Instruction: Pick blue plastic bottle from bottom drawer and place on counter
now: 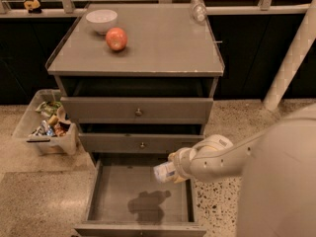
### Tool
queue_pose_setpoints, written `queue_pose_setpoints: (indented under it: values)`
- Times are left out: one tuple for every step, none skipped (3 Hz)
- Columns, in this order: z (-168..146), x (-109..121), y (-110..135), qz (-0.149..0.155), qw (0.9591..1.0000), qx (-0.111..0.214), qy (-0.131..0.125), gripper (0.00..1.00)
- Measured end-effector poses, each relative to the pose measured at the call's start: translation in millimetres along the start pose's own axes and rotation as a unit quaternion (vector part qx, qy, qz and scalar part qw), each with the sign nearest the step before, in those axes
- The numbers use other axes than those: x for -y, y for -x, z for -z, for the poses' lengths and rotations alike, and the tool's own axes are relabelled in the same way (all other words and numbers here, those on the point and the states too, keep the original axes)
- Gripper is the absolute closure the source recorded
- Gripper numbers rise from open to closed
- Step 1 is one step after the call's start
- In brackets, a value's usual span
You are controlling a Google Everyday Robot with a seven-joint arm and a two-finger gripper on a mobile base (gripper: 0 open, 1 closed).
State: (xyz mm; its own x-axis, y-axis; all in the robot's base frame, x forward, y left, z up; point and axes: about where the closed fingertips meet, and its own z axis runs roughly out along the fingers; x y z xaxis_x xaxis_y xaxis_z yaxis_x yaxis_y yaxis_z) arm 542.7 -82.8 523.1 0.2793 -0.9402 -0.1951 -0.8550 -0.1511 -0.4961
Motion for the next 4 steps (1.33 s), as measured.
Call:
queue_pose_setpoints:
  values:
    - [29.2,26.1,7.6,0.008,0.9994,0.002,-0.035,1.00]
    - [29.7,35.3,15.1,0.020,0.9990,0.005,-0.041,1.00]
    - [51.4,81.0,64.8,0.072,0.9954,0.013,-0.062,1.00]
    - [112.2,143.0,116.8,0.135,0.9857,-0.001,-0.101,1.00]
